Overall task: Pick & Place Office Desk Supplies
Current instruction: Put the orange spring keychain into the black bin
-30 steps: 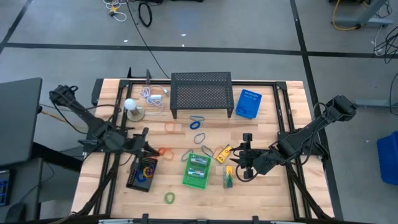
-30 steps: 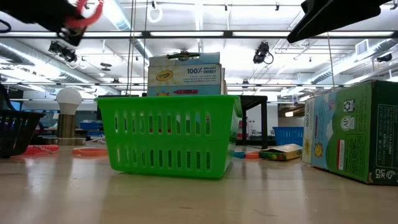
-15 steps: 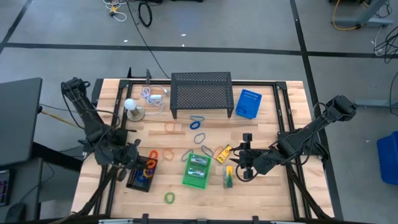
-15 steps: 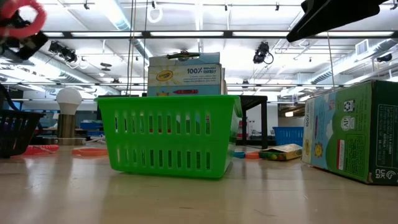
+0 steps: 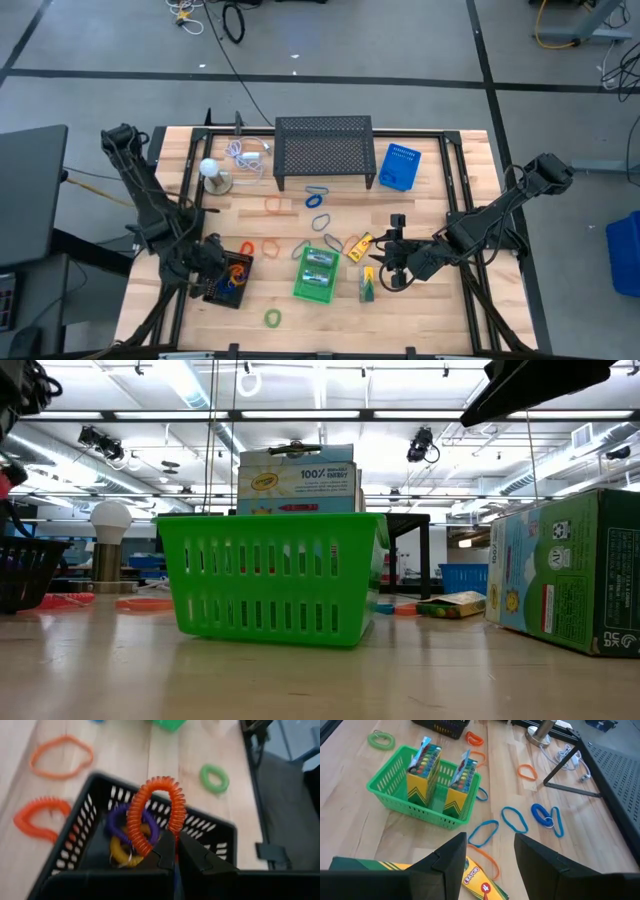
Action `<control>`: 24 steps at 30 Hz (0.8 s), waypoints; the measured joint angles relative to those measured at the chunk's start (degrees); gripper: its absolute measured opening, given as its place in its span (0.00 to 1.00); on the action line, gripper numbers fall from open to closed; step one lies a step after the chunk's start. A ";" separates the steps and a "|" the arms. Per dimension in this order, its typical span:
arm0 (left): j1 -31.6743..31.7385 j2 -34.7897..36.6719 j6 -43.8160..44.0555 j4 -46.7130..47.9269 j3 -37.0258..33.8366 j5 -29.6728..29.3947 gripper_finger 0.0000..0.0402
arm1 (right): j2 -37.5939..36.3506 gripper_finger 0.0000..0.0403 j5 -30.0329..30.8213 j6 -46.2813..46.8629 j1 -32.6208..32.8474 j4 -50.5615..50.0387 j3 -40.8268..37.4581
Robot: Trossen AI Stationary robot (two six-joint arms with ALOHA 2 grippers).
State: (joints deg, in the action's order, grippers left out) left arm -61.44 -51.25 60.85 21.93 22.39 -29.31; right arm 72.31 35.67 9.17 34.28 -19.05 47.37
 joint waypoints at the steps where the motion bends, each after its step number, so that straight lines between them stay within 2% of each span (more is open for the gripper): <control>1: -0.01 -0.86 0.53 0.00 0.00 0.83 0.02 | 0.00 0.44 -0.01 0.37 0.00 0.00 0.00; 9: 0.01 -6.92 7.00 1.40 0.01 7.79 0.02 | 0.00 0.44 -1.73 3.99 -0.02 -0.03 0.00; 14: 0.01 -10.00 10.74 3.12 0.00 11.05 0.11 | 0.00 0.44 -2.59 6.74 -0.04 -0.22 0.00; 18: 0.02 -10.98 11.56 2.98 0.02 11.33 0.18 | 0.00 0.44 -5.28 9.93 -0.51 -0.89 0.00; 24: 0.01 -10.97 8.15 0.06 0.07 8.71 0.27 | 0.00 0.44 -14.28 15.03 -2.55 -2.63 0.00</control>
State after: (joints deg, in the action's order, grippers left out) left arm -61.43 -62.22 69.00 21.99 22.46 -20.60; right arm 72.32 21.39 24.20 31.73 -21.68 47.37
